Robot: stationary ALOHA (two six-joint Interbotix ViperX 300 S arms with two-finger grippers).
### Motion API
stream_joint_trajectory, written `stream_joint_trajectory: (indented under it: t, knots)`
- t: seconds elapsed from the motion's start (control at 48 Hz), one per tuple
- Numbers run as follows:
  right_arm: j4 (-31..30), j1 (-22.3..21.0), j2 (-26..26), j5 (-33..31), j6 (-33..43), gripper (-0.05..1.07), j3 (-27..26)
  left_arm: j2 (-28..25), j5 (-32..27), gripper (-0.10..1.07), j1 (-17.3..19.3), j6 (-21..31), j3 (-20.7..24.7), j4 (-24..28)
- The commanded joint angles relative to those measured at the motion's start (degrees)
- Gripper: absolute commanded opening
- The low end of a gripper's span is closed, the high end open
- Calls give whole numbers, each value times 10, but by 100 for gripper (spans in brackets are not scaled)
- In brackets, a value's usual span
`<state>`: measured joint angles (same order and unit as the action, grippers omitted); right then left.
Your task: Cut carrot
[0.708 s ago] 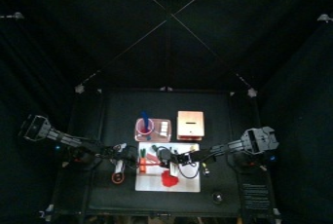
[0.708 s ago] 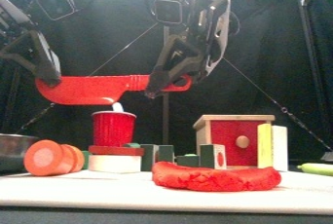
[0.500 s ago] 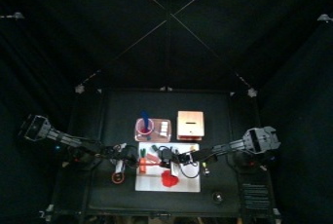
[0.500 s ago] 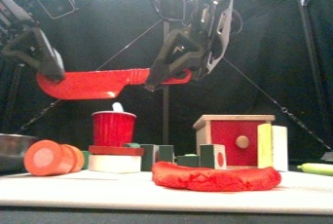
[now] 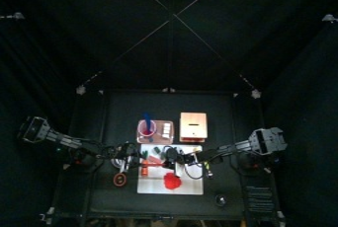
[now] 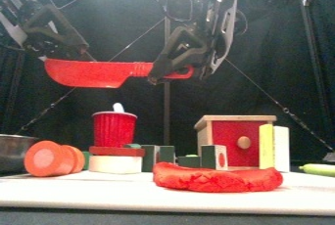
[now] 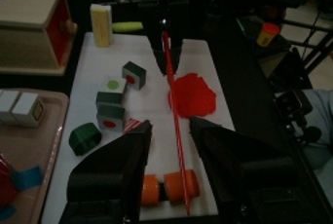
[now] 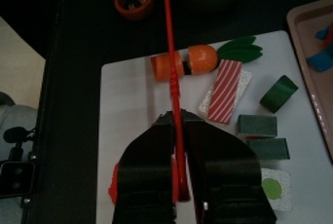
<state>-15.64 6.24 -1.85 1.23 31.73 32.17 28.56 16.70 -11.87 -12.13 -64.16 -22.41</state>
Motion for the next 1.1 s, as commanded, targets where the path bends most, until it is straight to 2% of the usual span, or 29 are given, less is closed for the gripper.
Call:
stream_joint_trajectory:
  t: [0.0,0.25,0.375,0.5,0.688,0.875,1.083]
  knots:
    - [4,-1,37,5,0,9,4,10,13,78,7,-1,9,4]
    - [22,-3,98,-12,-1,9,48,32,15,78,18,-1,1,6]
    - [28,-34,119,-52,0,9,34,45,15,78,22,-1,0,10]
    - [27,-60,123,-165,-8,9,-19,62,12,78,22,1,-5,11]
    - [-30,-76,107,-256,-8,9,-96,75,5,78,18,0,-14,11]
    - [-39,-106,99,-288,-9,9,-147,105,-7,78,17,1,-30,10]
    - [-47,-134,70,-311,-11,9,-201,113,-7,78,16,1,-34,11]
